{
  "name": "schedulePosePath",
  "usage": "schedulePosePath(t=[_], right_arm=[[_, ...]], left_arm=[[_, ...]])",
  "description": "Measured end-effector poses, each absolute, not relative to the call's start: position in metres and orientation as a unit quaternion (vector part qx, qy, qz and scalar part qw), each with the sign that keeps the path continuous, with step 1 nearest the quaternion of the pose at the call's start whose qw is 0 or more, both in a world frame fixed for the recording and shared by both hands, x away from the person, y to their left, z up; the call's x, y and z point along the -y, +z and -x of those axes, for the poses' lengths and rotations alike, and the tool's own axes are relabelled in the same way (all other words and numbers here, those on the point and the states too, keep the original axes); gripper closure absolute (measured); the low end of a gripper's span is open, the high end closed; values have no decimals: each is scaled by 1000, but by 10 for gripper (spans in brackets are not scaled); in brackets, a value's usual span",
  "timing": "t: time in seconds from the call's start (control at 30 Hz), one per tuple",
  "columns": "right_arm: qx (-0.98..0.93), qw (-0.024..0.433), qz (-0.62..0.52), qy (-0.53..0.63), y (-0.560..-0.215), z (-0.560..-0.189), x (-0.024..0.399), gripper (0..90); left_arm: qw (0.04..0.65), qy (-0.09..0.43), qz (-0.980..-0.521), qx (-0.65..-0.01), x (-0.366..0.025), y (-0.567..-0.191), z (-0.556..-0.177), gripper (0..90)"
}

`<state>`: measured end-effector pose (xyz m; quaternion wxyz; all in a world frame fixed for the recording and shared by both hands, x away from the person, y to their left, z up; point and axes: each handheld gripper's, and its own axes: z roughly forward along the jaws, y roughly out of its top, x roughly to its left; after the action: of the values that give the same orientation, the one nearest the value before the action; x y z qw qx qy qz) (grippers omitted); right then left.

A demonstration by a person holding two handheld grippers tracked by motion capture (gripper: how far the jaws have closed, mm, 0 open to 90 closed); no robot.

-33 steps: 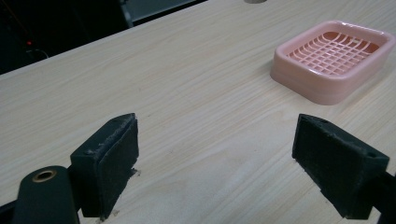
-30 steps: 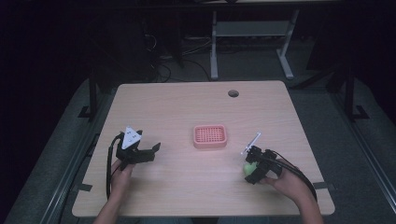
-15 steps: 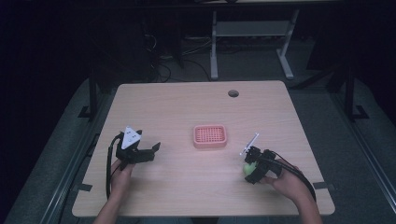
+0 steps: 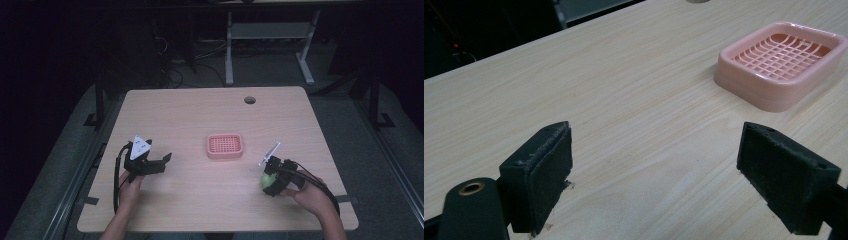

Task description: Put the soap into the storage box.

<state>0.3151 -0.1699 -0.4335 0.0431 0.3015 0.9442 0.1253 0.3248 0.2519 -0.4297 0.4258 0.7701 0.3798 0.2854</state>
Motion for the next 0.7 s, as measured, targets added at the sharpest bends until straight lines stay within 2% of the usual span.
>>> schedulePosePath(t=[0.7], right_arm=[[-942, 48, -293, 159, -414, -326, 159, 258]], left_arm=[[426, 286, -770, -379, -253, -429, -325, 143]])
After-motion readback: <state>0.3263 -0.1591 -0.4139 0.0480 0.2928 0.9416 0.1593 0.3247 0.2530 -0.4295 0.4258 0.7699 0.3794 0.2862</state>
